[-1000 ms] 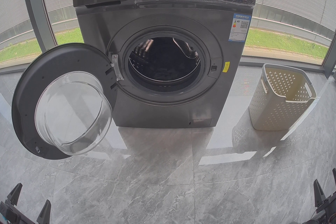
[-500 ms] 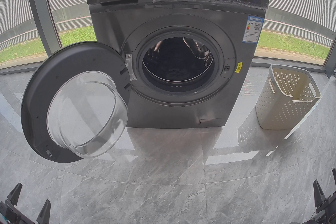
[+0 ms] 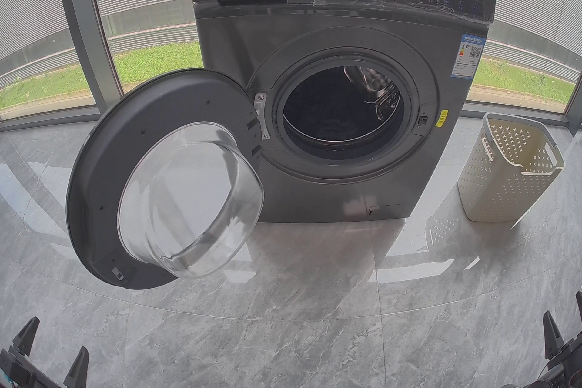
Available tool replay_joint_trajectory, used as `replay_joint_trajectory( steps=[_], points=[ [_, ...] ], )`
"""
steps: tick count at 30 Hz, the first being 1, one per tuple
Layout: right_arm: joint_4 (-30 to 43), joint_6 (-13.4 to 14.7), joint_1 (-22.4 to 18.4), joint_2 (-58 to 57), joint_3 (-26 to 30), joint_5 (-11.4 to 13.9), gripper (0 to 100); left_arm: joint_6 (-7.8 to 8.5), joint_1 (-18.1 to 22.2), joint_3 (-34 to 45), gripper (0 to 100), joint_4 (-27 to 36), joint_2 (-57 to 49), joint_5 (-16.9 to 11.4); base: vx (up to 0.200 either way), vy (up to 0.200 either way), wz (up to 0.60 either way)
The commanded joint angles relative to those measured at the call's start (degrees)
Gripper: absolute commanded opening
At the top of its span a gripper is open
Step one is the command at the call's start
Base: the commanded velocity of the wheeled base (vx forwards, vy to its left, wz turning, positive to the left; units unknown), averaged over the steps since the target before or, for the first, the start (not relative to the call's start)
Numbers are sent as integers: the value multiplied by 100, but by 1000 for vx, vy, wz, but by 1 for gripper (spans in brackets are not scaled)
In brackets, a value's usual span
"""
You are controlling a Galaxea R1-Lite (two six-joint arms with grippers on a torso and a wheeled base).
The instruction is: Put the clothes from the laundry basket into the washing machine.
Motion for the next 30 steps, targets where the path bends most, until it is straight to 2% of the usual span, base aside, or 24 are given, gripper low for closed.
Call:
replay_joint_trajectory(
  steps=[1,5,11,20,30],
  points=[
    [-1,0,-2,-82,101,1,100,21,2,101,100,-3,-82,-1,-200,0,0],
    [-1,0,-2,-82,101,1,100,13,2,101,100,5,-82,43,-200,0,0],
    [-1,0,-2,-82,101,1,100,-31,2,101,100,5,-82,60,0,0,0],
    [-1,0,7,-82,101,1,100,-31,2,101,100,5,-82,60,0,200,0],
    [8,-35,-11,-82,101,1,100,-67,2,101,100,5,-82,78,0,0,0]
  ],
)
